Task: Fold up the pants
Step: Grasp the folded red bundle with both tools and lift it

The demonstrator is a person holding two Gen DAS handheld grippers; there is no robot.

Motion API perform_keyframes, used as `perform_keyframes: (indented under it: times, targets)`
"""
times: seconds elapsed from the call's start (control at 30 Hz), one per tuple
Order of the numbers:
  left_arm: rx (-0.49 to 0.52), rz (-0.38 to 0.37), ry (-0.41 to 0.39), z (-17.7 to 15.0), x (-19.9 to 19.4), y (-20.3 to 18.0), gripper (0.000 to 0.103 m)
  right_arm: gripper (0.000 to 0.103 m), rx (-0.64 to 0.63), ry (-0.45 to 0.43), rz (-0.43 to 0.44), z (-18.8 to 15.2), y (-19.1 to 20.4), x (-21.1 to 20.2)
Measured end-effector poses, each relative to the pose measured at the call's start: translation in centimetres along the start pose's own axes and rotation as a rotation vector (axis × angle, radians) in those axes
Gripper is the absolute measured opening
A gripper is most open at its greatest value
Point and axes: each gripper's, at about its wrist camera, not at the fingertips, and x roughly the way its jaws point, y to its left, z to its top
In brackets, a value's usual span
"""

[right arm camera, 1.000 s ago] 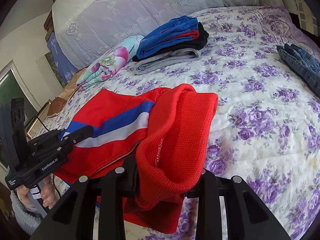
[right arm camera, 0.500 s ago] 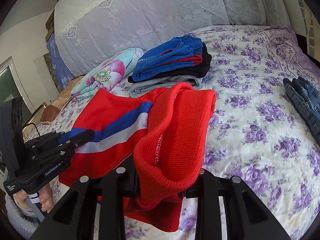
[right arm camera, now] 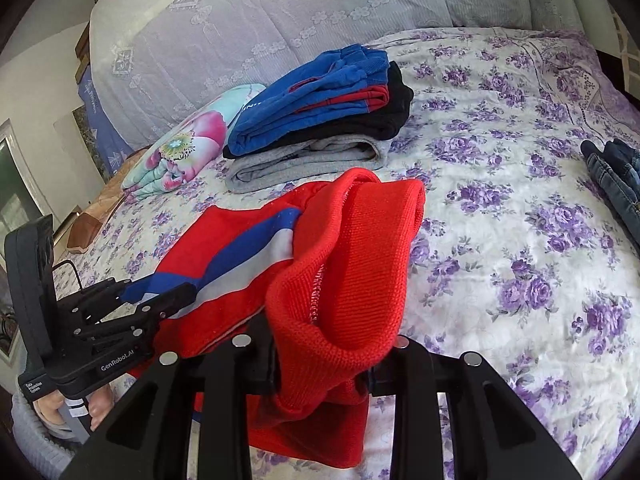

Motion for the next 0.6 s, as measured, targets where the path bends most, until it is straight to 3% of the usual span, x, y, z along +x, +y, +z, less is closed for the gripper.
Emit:
perform_keyframes:
  times: [0.07, 0.13, 0.27, 0.3, 0.37, 0.4, 0.43, 0.5, 0.6]
  targets:
    - [-0.021, -0.009, 0.005, -0.3, 0.0, 0.5, 0.052, 0.03, 0.004, 0.001, 0.005, -0.1, -0.1, 0.1]
    - [-0.079, -0.018, 0.016, -0.5, 0.0, 1.6, 0.075, 0.03, 0.013, 0.004, 0.009, -0.2, -0.4, 0.1]
    - [-0.211, -0.114, 0.07, -1.2, 1.1, 4.1, 0.085, 0.03, 0.015, 0.009, 0.013, -0.3, -0.4, 0.3]
    - [-0.222, -0.129, 0.08, -1.4, 1.3, 4.2, 0.084, 0.031, 0.013, 0.009, 0.01, -0.3, -0.4, 0.3]
    - [-0.19, -0.156, 0.069, -1.3, 1.2, 3.6, 0.069, 0.031, 0.019, 0.011, 0.01, -0.3, -0.5, 0.4]
    - [-0.156, -0.184, 0.059, -1.2, 0.9, 2.9, 0.048, 0.031, 0.024, 0.013, 0.011, -0.3, -0.6, 0.5]
    - [-0.12, -0.184, 0.049, -1.1, 0.5, 2.2, 0.039, 0.031, 0.028, 0.015, 0.012, -0.3, -0.7, 0.5]
    - [-0.058, -0.12, 0.018, -1.2, 0.1, 0.8, 0.036, 0.031, 0.034, 0.015, 0.008, -0.3, -0.8, 0.6]
    - [-0.05, -0.095, 0.001, -1.0, -0.3, 0.5, 0.03, 0.031, 0.036, 0.013, 0.006, -0.4, -0.7, 0.6]
